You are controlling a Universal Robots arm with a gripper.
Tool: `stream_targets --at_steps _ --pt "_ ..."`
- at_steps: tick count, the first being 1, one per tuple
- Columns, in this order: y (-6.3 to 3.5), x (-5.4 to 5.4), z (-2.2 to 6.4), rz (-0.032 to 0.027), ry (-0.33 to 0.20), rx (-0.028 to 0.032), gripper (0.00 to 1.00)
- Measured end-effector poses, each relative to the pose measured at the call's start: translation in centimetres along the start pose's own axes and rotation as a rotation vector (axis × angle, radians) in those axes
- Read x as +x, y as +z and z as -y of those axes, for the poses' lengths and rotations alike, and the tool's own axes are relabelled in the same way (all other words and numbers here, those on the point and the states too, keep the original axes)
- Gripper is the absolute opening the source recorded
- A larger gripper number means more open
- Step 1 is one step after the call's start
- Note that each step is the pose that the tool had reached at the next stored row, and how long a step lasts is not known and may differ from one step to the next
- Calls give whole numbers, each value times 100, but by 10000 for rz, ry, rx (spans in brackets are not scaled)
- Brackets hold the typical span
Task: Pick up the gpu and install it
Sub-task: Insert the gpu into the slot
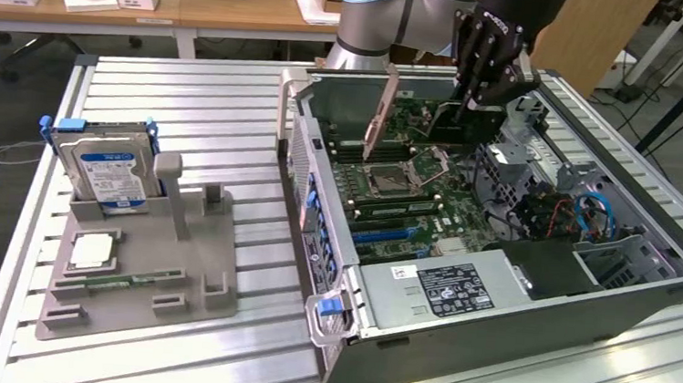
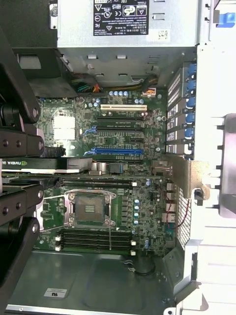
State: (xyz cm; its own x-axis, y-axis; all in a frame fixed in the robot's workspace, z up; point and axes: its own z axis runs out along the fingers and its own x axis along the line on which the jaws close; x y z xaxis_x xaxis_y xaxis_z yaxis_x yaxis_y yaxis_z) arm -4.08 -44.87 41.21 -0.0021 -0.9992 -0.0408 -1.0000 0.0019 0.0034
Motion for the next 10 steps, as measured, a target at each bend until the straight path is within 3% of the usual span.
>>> stream_targets --at_steps 10 --pt "5 -1 2 -1 -23 5 26"
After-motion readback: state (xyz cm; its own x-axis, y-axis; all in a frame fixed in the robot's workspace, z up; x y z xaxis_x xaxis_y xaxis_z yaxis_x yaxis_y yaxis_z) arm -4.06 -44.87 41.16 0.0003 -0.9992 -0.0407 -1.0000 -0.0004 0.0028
